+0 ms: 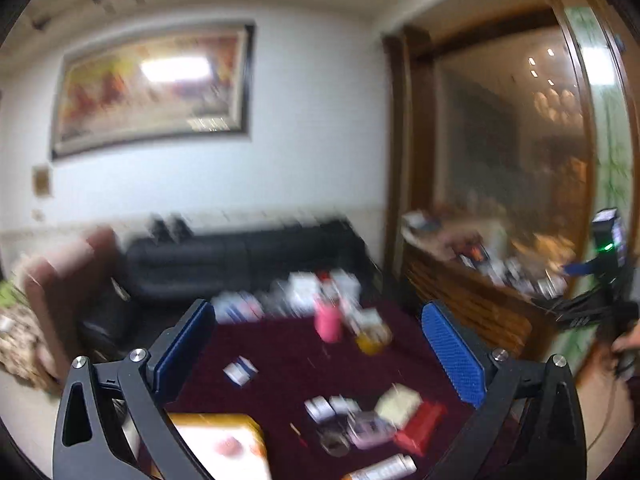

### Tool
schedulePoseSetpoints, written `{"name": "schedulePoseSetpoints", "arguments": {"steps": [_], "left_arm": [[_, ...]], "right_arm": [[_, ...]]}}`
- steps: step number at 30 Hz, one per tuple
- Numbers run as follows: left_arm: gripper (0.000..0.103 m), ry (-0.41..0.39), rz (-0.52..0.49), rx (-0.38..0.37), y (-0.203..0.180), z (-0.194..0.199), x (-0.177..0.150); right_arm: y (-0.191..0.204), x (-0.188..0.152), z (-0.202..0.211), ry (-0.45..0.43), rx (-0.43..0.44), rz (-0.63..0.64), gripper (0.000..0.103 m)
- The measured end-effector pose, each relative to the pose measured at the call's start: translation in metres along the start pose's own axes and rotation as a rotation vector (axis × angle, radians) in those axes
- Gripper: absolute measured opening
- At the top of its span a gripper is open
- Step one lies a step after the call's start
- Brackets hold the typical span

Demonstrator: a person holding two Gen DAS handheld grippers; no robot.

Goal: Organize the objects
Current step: 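Move both open tools away from the tray back over the table, then grasp the grey tape roll with the left tool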

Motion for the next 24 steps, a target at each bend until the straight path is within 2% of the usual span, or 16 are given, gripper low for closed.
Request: {"name": "schedulePoseSetpoints", "arguments": {"steps": [2,4,6,7,8,9,10,11,14,17,24], "left_arm": [[0.103,0.073,0.024,-0.034,-0.007,-0.044,-0.065],[0.103,0.183,0.081,-0.032,-0.010,-0.095,-0.135],[0.102,0.296,0.115,-0.022,-0.010,-0.138,-0.186],[0.096,0.362,0.127,-0.009,-0.009,-0.160,-0.213],[0.082,0.433,0.137,0.002,-0.010,-0.180,-0.240],[0.075,0.487,0.141,-0.005,-0.012,-0.193,-0.260],[0.062,0.537,0.144,-0.019,-0.012,-0.208,-0.276],[0.057,0.571,0.142,-0.025,-0.015,-0.220,-0.288],[0.057,0.603,0.124,0.047,-0.008,-0.249,-0.304],[0.057,0.612,0.184,0.046,-0.001,-0.263,-0.312],[0.055,0.662,0.188,0.066,-0.011,-0.289,-0.322]], "right_arm": [[0.037,-0.061,-0.054,0.071,0.148,-0.030,0.103],[0.057,-0.103,-0.085,0.103,0.220,-0.052,0.103],[0.081,-0.139,-0.116,0.148,0.297,-0.084,0.102],[0.091,-0.154,-0.132,0.171,0.345,-0.102,0.102],[0.100,-0.164,-0.136,0.180,0.360,-0.109,0.102],[0.105,-0.171,-0.139,0.186,0.364,-0.117,0.102],[0.109,-0.177,-0.147,0.196,0.368,-0.126,0.102],[0.111,-0.182,-0.156,0.210,0.380,-0.143,0.102],[0.107,-0.194,-0.188,0.251,0.409,-0.204,0.102],[0.103,-0.202,-0.205,0.282,0.429,-0.248,0.103],[0.104,-0.215,-0.216,0.327,0.458,-0.280,0.103]]}}
Point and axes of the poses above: each gripper's, at about its wrist camera, not at the fingertips, and z roughly against the way its jaws point, y to its left, x to its top, the point moved 3 cm from there along -z, roughly the way its jaws point, and after that the axes turned 4 degrees about -z, right-handed, at the moved point
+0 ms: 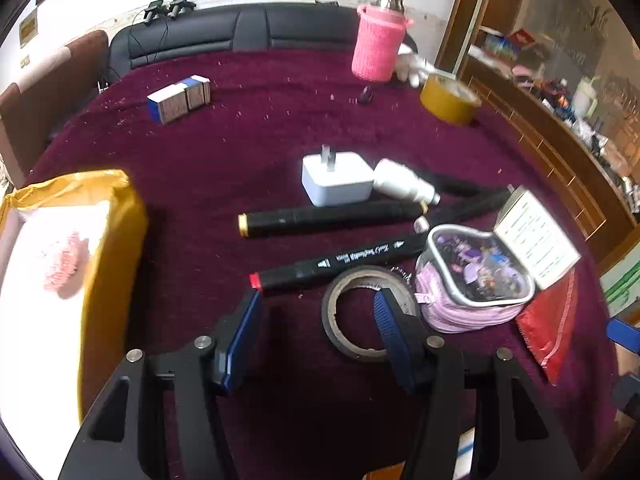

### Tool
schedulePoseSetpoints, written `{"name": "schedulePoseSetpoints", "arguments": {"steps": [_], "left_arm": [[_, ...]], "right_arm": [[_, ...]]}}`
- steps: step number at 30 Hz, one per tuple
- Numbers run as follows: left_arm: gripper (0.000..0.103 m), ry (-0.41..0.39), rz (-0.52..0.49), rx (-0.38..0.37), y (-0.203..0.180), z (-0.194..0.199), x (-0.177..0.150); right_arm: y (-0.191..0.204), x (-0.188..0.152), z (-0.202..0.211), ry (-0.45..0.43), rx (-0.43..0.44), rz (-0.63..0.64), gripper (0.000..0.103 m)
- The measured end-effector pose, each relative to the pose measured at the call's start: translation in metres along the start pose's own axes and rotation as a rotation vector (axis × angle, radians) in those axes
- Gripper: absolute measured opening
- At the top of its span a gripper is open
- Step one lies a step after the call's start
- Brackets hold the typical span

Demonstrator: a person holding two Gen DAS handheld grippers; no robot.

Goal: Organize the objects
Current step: 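Grasp the grey tape roll with the left tool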

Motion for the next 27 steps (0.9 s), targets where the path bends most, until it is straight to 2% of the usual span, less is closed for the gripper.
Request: {"name": "schedulePoseSetpoints", "arguments": {"steps": [2,5,9,10,11,12,16,20,25,27], "left_arm": [[0.050,0.032,-0.002,0.014,-0.004,-0.012,-0.002],[0.050,0.011,-0.044,0.084,-0.014,-0.016,-0.002],[0.051,-0.003,-0.071,0.125,-0.023,-0.015,-0.003],[0.044,-0.004,-0.077,0.123,-0.024,-0.015,-0.003],[0.022,-0.004,-0.089,0.100,-0.027,-0.014,-0.004],[0.010,-0.004,-0.103,0.100,-0.029,-0.013,-0.004],[0.010,0.012,-0.067,-0.002,-0.024,-0.006,-0.010],[0.010,0.003,0.037,-0.096,-0.004,0.018,-0.022],[0.010,-0.068,0.098,-0.128,0.021,0.068,-0.042],[0.010,-0.109,0.096,-0.115,0.029,0.089,-0.049]], "right_arm": [[-0.001,-0.003,-0.002,0.004,0.007,-0.007,0.103],[-0.002,-0.004,-0.002,-0.008,0.006,-0.008,0.103],[-0.003,-0.006,-0.001,-0.017,0.023,-0.017,0.103],[-0.004,-0.006,-0.001,-0.015,0.022,-0.019,0.103],[-0.004,-0.007,-0.002,-0.013,0.020,-0.022,0.103],[-0.004,-0.007,-0.002,-0.011,0.018,-0.024,0.103],[-0.008,-0.009,0.000,-0.010,0.010,-0.044,0.103],[-0.013,-0.010,0.005,-0.016,0.000,-0.061,0.103],[-0.013,-0.010,0.007,-0.028,-0.026,-0.062,0.103],[-0.014,-0.007,0.009,-0.040,-0.054,-0.062,0.103]]}}
Point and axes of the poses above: each gripper's, at about its wrist camera, not at the fingertips, and z roughly against the way its jaws point, y to its left, x to its top, the point moved 3 cm from there along -z, roughly the way its jaws point, and after that the axes turned 4 degrees about -z, right-handed, at the moved point
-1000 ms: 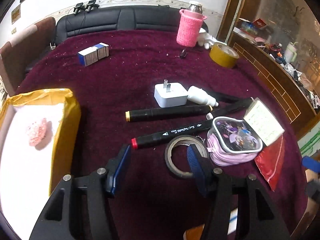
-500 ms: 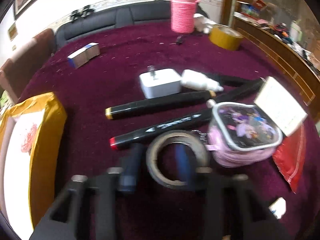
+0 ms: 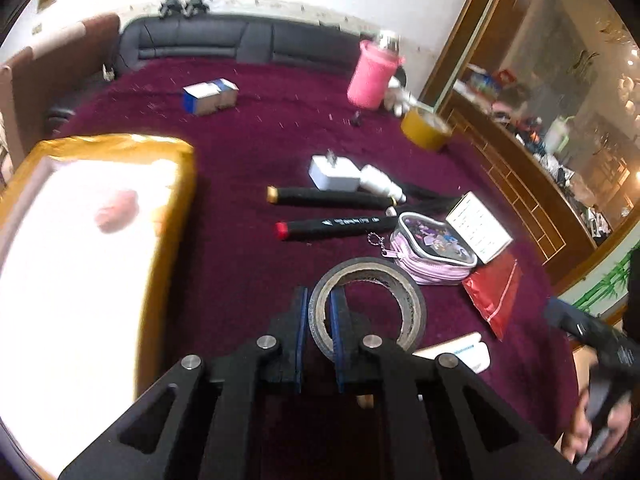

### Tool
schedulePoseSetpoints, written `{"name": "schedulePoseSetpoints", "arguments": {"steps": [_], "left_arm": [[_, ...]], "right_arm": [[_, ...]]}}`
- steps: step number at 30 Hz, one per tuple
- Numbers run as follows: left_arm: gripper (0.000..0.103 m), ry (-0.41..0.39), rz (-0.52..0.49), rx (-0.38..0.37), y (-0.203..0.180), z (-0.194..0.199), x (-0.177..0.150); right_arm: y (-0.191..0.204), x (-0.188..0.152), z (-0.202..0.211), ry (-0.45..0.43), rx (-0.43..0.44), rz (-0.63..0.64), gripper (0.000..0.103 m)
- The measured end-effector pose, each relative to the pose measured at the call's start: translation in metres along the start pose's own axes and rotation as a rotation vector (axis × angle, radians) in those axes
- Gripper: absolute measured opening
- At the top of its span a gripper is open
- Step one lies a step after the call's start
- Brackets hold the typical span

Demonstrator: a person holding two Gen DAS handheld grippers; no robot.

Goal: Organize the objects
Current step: 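Grasp the grey tape roll with the left tool, then grasp the cartoon-printed pink pencil case with the right tool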

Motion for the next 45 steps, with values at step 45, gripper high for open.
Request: {"name": "schedulePoseSetpoints", "arguments": {"steps": [45], "left_arm": [[0.011,-0.137,0.038,-0.016,0.062,0.089,-0.041]], "right_arm": [[0.092,0.071,-0.139,0.296,-0.106,0.447,0.103]]}}
Point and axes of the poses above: each gripper's, at about its wrist camera, not at the fingertips, and z roughly against the way its jaws point, y to its left, x to its top, the point moved 3 cm from there along -z, roughly the way its jaws point, and after that the axes turned 4 degrees about -z, right-handed, at the moved point
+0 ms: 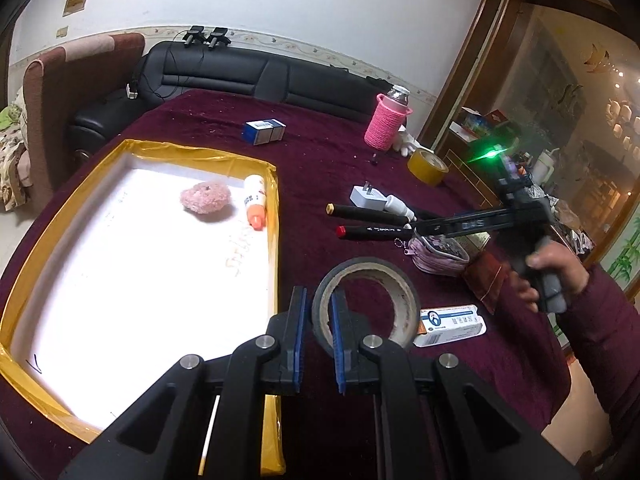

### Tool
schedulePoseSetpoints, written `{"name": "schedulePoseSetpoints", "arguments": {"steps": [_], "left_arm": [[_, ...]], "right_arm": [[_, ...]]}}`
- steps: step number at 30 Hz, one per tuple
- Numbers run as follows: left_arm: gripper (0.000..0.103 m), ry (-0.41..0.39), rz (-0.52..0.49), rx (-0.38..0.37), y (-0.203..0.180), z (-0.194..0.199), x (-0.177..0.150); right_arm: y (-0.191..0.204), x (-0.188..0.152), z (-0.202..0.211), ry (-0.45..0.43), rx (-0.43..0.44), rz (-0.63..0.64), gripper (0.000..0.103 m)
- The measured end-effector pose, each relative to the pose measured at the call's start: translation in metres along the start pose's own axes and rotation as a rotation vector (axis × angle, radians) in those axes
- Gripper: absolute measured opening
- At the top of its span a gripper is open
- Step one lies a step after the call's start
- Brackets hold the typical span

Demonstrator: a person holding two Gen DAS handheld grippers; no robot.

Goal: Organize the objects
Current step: 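Grasp the cartoon-printed pink pencil case with the right tool, then carry the tape roll in the left tool into the tray while the right tool carries the pencil case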

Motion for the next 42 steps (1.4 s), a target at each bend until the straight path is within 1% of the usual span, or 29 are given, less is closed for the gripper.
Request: {"name": "schedulePoseSetpoints", "arguments": {"steps": [1,2,3,4,5,6,9,10,11,13,14,16,21,24,26,27,28,31,34,39,42], "left_arm": [[0.011,0.001,0.002,0.002,0.000,0.000,0.000],[0.011,0.003,0.004,0.002,0.001,0.000,0.000],[0.011,0.005,0.007,0.003,0.002,0.000,-0.001],[0.011,0.006,0.008,0.002,0.002,-0.001,-0.001],[0.011,0.008,0.011,0.002,0.004,-0.001,-0.001],[0.011,0.009,0.013,0.001,0.005,-0.002,-0.001],[0.011,0.020,0.023,-0.004,0.007,-0.008,0.000],[0.011,0.024,0.028,-0.011,0.007,-0.010,0.000],[0.011,0.026,0.028,-0.015,0.007,-0.012,0.000],[0.011,0.035,0.025,-0.018,0.006,-0.015,-0.002],[0.011,0.040,0.025,-0.019,0.005,-0.017,-0.002],[0.011,0.043,0.025,-0.021,0.005,-0.017,-0.003],[0.011,0.033,0.014,-0.002,0.006,-0.015,-0.002],[0.011,0.031,0.009,0.003,0.006,-0.012,-0.002],[0.011,0.028,0.011,0.006,0.007,-0.010,-0.003],[0.011,0.025,0.013,0.010,0.009,-0.007,-0.003],[0.011,0.022,0.015,0.014,0.011,-0.006,-0.003],[0.011,0.008,0.021,0.038,0.018,0.003,-0.002],[0.011,-0.002,0.031,0.059,0.026,0.012,-0.002],[0.011,-0.017,0.049,0.098,0.045,0.030,0.004],[0.011,-0.017,0.067,0.114,0.061,0.039,0.015]], "right_arm": [[-0.004,0.001,-0.012,0.040,0.034,-0.020,0.103],[-0.010,0.002,-0.026,0.084,0.049,-0.047,0.103],[-0.013,0.005,-0.031,0.072,0.015,-0.050,0.103],[-0.018,0.003,-0.037,0.088,0.021,-0.075,0.103],[-0.024,-0.001,-0.043,0.138,0.125,-0.147,0.103],[-0.022,-0.004,-0.041,0.140,0.168,-0.160,0.103],[0.002,-0.020,-0.035,0.234,0.371,-0.116,0.103],[0.010,-0.026,-0.034,0.255,0.404,-0.104,0.103],[0.018,-0.031,-0.030,0.243,0.371,-0.065,0.102],[0.028,-0.037,-0.026,0.199,0.278,-0.010,0.103],[0.030,-0.039,-0.024,0.165,0.220,0.004,0.103],[0.033,-0.039,-0.021,0.112,0.136,0.011,0.102],[0.039,-0.040,-0.020,0.066,0.096,-0.031,0.102],[0.052,-0.041,-0.021,0.060,0.041,-0.025,0.102],[0.053,-0.046,-0.022,0.064,0.021,-0.048,0.094],[0.052,-0.049,-0.021,0.069,0.016,-0.069,0.087],[0.050,-0.051,-0.019,0.062,0.017,-0.079,0.087],[0.050,-0.054,-0.007,0.040,0.044,-0.114,0.086],[0.054,-0.048,0.004,0.003,0.067,-0.132,0.086],[0.066,-0.042,0.037,-0.055,0.142,-0.148,0.086],[0.084,-0.036,0.055,-0.080,0.210,-0.144,0.086]]}}
Point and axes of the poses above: each gripper's, at about its wrist camera, not at the fingertips, and z roughly against the way its jaws point, y to its left, x to its top, the point moved 3 cm from there along -z, roughly the way its jaws point, and after that the axes turned 4 degrees about -z, right-handed, at the moved point
